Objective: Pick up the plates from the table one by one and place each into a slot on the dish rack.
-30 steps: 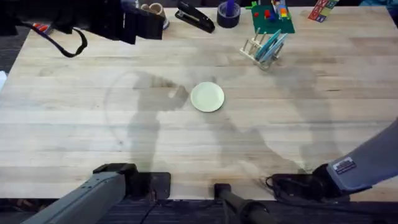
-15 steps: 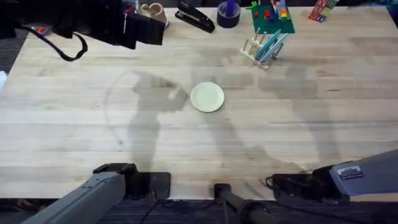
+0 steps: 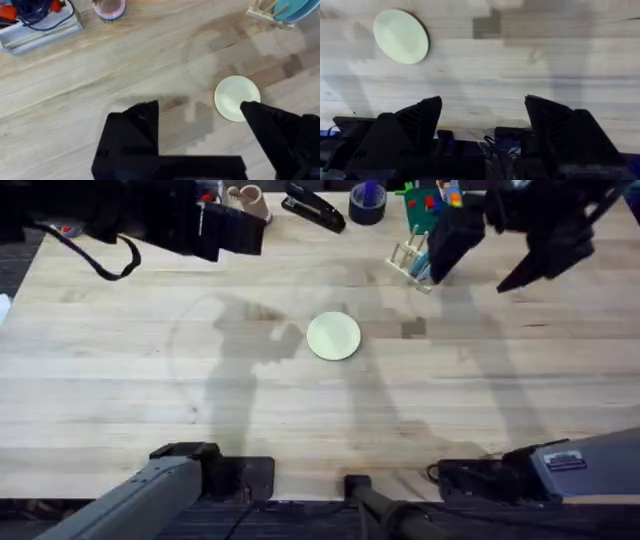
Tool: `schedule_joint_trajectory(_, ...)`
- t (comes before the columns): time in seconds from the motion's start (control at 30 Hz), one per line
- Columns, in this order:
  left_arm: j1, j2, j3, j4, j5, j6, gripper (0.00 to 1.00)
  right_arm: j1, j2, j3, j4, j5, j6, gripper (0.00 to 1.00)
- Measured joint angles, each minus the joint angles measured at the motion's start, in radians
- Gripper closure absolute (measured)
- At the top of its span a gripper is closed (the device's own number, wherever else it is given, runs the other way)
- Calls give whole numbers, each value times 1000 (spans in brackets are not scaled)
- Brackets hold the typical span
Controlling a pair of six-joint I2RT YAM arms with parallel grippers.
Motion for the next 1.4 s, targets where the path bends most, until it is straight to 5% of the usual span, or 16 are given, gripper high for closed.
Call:
schedule_joint_trajectory(0.47,0,0,0,-47,0,0,8,3,-238,-383,257,-92,-3,7)
schedule_joint_trajectory(0.73,0,0,0,-80,11,0,8,3,-261,-409,275,-130,-2,8)
schedule_joint_trajectory(1.07,0,0,-1,-119,151,-58,11,3,-261,-410,276,-137,-2,7)
schedule_joint_trajectory(1.17,0,0,-14,-126,195,-76,137,3,-261,-410,276,-137,-2,7)
schedule_joint_trajectory(1.23,0,0,-37,-131,224,-82,352,3,-261,-410,276,-137,-2,7)
schedule_joint_trajectory(1.33,0,0,-83,-129,262,-86,816,3,-261,-410,276,-137,-2,7)
schedule_joint_trajectory(1.4,0,0,-115,-123,289,-86,947,3,-261,-410,276,-137,-2,8)
